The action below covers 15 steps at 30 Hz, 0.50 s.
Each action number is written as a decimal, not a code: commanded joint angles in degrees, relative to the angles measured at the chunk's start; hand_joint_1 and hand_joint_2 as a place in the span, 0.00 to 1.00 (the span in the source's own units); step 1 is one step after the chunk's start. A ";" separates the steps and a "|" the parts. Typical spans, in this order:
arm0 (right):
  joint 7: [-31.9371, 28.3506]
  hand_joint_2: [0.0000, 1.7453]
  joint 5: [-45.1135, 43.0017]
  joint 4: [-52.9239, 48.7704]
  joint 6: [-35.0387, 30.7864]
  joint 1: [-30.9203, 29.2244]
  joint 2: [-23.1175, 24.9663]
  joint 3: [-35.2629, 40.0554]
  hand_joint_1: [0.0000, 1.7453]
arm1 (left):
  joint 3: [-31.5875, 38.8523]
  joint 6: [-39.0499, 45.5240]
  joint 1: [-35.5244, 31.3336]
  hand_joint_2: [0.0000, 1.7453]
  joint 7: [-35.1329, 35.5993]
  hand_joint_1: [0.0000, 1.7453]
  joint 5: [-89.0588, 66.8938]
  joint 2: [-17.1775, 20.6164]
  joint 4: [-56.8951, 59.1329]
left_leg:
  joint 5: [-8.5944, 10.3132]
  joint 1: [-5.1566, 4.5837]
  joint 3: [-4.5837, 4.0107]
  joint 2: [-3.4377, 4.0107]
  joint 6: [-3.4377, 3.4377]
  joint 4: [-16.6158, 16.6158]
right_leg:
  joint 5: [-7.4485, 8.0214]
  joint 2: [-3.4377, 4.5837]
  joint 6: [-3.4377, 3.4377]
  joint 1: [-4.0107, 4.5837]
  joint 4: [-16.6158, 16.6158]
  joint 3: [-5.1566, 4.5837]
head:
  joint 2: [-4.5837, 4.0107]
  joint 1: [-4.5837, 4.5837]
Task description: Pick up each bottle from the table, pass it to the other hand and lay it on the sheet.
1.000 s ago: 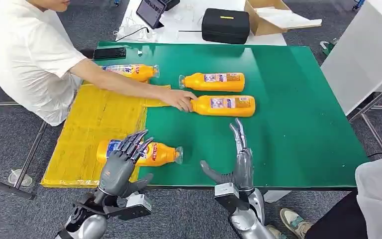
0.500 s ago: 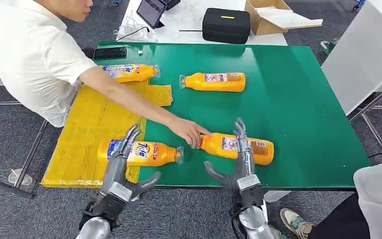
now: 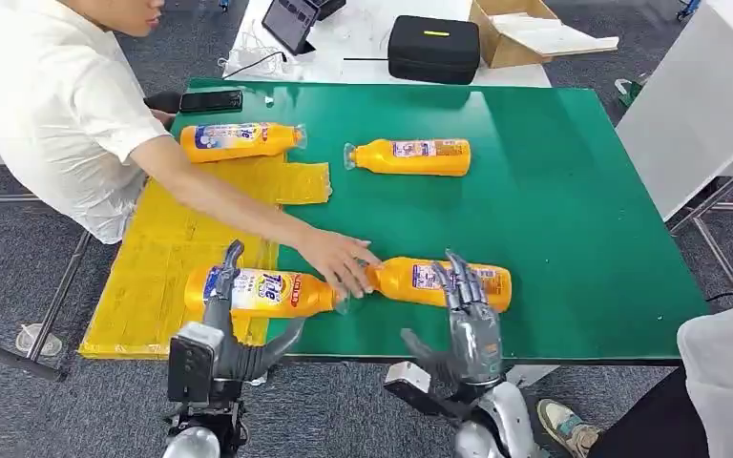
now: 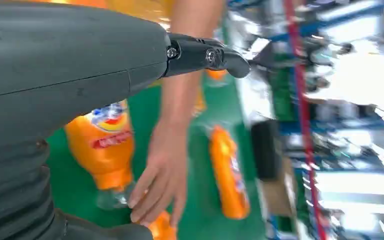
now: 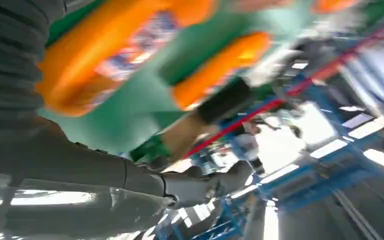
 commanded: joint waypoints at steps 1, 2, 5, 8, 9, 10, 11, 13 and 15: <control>7.25 1.00 14.64 9.40 -0.61 -3.99 -5.52 -4.88 0.00 | 1.67 1.42 -2.49 1.00 1.28 0.00 0.24 -2.26 4.99 | -0.01 -0.06 0.14 0.02 0.06 -0.06 | 0.00 -0.03 -0.03 -0.01 -0.08 0.17 | 0.00 0.00; 7.46 1.00 14.72 9.90 -0.61 -4.46 -5.54 -4.78 0.00 | 1.65 1.49 -2.59 1.00 1.23 0.00 0.18 -2.32 5.29 | -0.07 -0.09 0.32 0.09 0.09 -0.07 | -0.03 0.00 -0.05 0.00 -0.11 0.35 | 0.00 0.02; 7.46 1.00 14.72 9.90 -0.61 -4.46 -5.54 -4.78 0.00 | 1.65 1.49 -2.59 1.00 1.23 0.00 0.18 -2.32 5.29 | -0.02 -0.09 0.13 0.04 0.05 -0.06 | 0.01 -0.03 -0.02 -0.01 -0.07 0.13 | 0.00 0.00; 13.71 1.00 18.76 14.97 1.08 -7.35 -8.27 -2.12 0.00 | 1.42 1.72 -2.96 1.00 0.79 0.00 -0.38 -2.47 5.61 | -0.08 -0.09 0.38 0.08 0.08 -0.09 | -0.05 -0.03 -0.07 0.01 -0.10 0.37 | 0.00 0.02; 14.55 1.00 18.75 17.50 0.97 -8.85 -8.79 -1.93 0.00 | 1.56 1.60 -3.20 1.00 0.84 0.00 -0.03 -2.61 5.76 | -0.05 -0.07 0.27 0.13 0.08 -0.08 | 0.00 0.03 -0.04 0.02 -0.11 0.25 | 0.00 0.00; 14.03 1.00 17.00 19.64 0.37 -10.18 -8.89 -1.71 0.00 | 1.59 1.59 -3.48 1.00 0.82 0.00 0.00 -2.60 5.81 | -0.03 -0.07 0.18 0.13 0.08 -0.06 | 0.03 0.05 -0.01 0.01 -0.08 0.16 | 0.00 0.00; 13.48 1.00 15.32 21.73 1.20 -11.62 -8.79 -1.88 0.00 | 1.63 1.52 -3.59 1.00 0.79 0.00 -0.02 -2.60 5.59 | -0.08 -0.07 0.38 0.20 0.11 -0.08 | 0.00 0.09 -0.04 0.02 -0.12 0.34 | 0.00 0.00; 13.56 1.00 14.91 23.96 1.72 -13.17 -8.97 -1.71 0.00 | 1.52 1.36 -3.70 1.00 0.81 0.00 -0.07 -2.44 5.51 | -0.07 -0.08 0.36 0.25 0.11 -0.07 | 0.03 0.14 -0.03 0.00 -0.10 0.31 | 0.00 0.00; 12.27 1.00 13.22 25.74 1.79 -14.29 -8.88 -1.60 0.00 | 0.72 1.12 -3.74 1.00 0.84 0.00 -0.22 -2.41 5.83 | -0.03 -0.07 0.23 0.18 0.10 -0.06 | 0.03 0.08 -0.02 0.00 -0.08 0.21 | 0.00 0.02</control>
